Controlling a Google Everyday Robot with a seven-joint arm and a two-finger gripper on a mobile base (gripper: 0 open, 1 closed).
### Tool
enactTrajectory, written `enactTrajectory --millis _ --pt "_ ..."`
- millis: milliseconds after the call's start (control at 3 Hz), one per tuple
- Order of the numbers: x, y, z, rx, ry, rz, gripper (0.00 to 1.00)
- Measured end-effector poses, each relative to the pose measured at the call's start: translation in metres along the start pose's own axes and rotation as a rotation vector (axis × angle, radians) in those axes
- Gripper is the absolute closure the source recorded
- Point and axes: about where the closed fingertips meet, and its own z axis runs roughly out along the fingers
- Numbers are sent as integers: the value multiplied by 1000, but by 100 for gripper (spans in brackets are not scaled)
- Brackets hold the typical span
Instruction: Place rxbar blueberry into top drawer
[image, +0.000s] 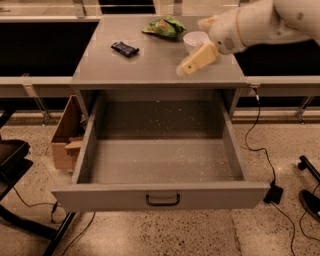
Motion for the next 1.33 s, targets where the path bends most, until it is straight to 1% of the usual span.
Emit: enactTrajectory --millis 333,667,1000,1333 --pt "-32 -40 47 23 -52 65 0" --pt "-45 -45 49 30 -70 62 0" --pt "-42 -48 59 76 -53 82 0" --pt "-34 -72 98 175 -29 115 0"
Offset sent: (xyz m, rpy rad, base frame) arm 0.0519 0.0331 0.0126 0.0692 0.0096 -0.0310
